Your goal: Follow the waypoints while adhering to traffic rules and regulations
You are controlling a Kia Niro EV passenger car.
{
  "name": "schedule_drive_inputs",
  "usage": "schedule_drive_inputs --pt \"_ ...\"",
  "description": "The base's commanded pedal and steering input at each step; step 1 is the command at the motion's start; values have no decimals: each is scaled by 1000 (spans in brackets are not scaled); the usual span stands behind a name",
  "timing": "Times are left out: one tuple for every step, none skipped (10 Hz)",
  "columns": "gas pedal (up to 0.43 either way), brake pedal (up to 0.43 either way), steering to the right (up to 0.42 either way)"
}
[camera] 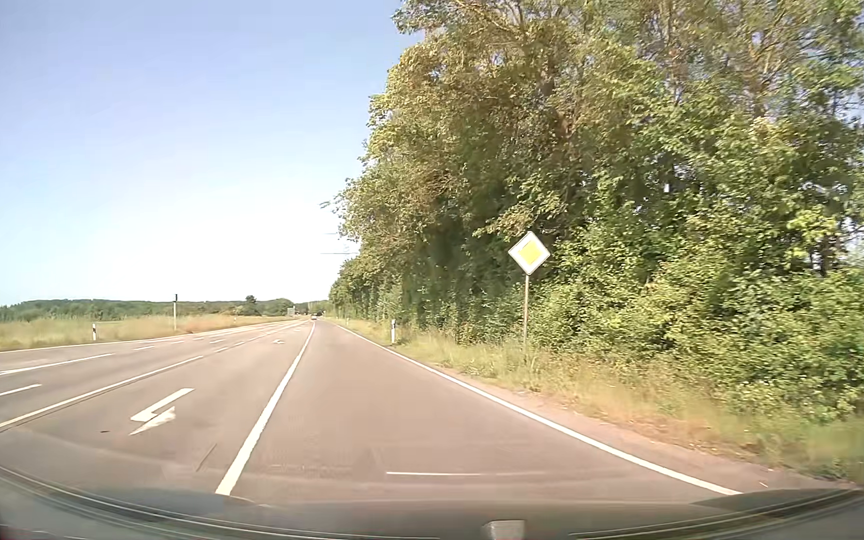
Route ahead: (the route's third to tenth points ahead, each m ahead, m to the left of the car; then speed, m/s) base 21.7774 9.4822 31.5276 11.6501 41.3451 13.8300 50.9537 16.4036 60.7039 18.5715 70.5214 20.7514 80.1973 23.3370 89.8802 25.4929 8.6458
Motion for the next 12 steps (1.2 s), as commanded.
schedule_drive_inputs --pt "260 30 -107" --pt "260 30 -103" --pt "268 30 -103" --pt "268 30 -103" --pt "268 30 -102" --pt "268 30 -101" --pt "268 30 -99" --pt "268 30 -87" --pt "268 30 -74" --pt "268 30 -58" --pt "268 30 -45" --pt "268 30 -34"
